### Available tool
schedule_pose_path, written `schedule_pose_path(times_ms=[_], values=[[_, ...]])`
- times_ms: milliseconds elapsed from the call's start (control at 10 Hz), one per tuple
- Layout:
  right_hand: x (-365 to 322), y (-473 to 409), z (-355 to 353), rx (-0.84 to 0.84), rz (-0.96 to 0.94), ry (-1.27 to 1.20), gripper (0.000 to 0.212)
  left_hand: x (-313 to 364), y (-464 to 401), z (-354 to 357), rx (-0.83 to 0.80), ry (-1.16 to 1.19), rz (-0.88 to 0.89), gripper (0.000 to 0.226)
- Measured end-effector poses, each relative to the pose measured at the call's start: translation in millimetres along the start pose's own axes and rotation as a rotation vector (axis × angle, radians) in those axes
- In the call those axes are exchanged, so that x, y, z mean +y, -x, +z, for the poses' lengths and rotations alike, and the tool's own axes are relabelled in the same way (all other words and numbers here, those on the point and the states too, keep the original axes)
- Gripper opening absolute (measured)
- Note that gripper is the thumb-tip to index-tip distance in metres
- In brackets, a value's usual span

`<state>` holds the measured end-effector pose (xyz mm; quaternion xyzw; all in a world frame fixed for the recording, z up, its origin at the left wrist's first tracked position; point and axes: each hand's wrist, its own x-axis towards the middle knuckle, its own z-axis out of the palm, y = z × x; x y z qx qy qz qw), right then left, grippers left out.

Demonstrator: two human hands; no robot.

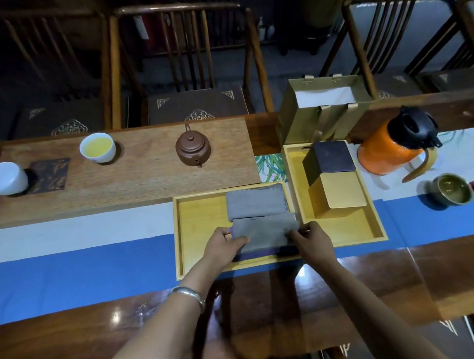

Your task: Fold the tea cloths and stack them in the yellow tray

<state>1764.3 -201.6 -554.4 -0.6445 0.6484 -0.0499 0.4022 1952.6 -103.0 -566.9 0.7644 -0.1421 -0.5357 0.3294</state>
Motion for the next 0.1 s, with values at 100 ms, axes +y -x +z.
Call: schedule_pose_path(times_ms=[100], values=[[-14.4,5.9,-11.1,0.106,-0.122,-0.045,0.021,4.6,10.9,-16.2,-0.026,0.058,0.023,0.054]])
